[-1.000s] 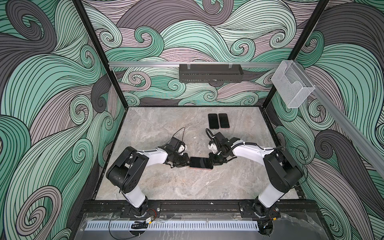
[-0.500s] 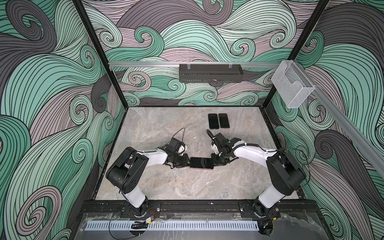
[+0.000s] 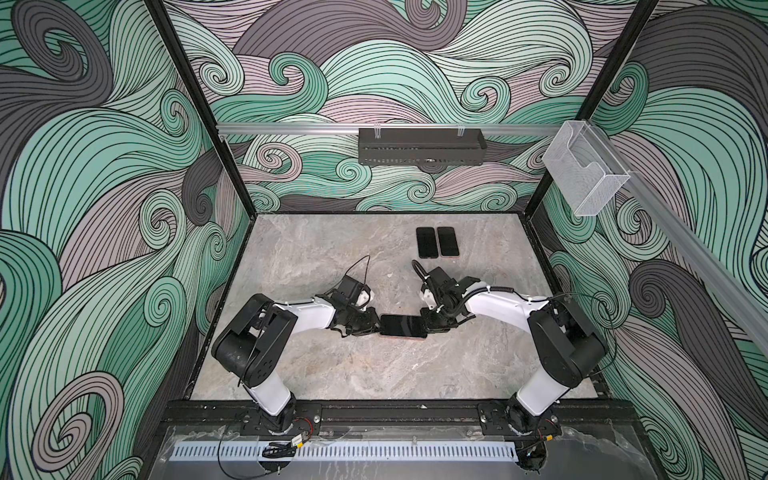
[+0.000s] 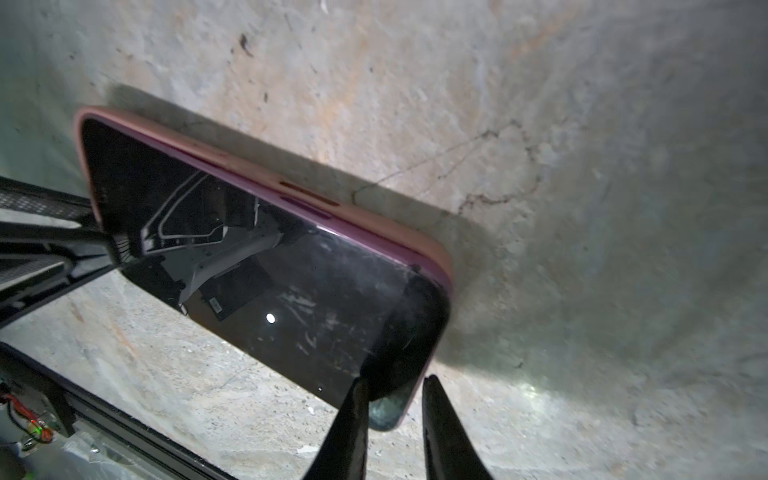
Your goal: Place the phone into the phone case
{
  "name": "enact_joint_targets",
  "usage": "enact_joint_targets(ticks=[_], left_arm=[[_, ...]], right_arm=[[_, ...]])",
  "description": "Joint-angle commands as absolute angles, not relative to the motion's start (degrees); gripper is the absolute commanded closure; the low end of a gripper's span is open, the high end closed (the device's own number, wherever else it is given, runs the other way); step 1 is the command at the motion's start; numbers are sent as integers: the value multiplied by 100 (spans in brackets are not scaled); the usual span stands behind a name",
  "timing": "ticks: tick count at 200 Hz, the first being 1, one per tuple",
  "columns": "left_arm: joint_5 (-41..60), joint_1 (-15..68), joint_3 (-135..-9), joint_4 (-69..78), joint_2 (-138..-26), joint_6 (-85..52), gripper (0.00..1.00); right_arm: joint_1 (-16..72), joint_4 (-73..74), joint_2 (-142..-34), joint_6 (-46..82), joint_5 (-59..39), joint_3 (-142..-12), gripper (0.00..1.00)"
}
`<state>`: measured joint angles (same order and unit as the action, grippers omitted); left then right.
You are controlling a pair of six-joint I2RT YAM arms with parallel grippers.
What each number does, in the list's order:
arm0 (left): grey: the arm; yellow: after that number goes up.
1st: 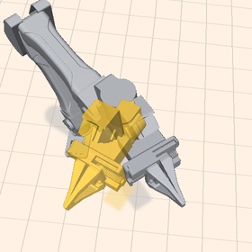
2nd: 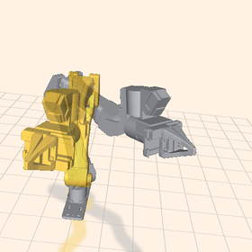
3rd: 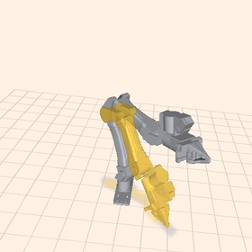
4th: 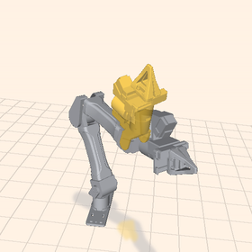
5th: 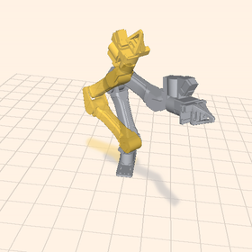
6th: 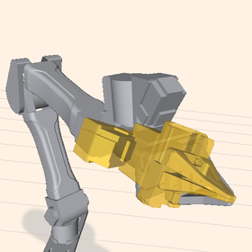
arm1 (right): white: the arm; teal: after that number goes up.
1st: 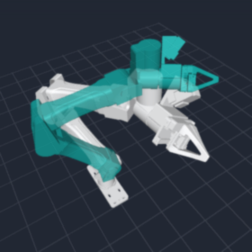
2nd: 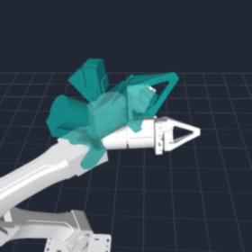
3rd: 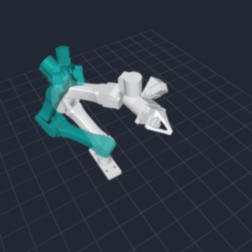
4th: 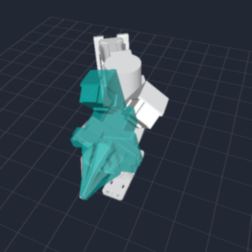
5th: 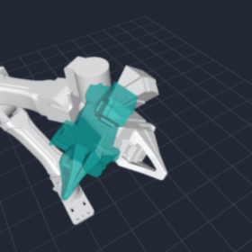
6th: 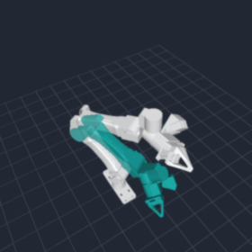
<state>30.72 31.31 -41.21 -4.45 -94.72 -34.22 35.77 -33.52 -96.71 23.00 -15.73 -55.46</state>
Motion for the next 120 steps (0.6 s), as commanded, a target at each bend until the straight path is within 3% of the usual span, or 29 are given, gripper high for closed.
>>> enact_joint_targets(ticks=[1,120], left_arm=[[3155,3182,-4065,-512,-9456,-3437,73],[3252,3190,-3872,-216,-9420,-3656,75]], right_arm=[[3604,-3243,-9887,2372,-1751,-5484,76],[3803,-3282,-10411,2132,-1732,-6038,81]])
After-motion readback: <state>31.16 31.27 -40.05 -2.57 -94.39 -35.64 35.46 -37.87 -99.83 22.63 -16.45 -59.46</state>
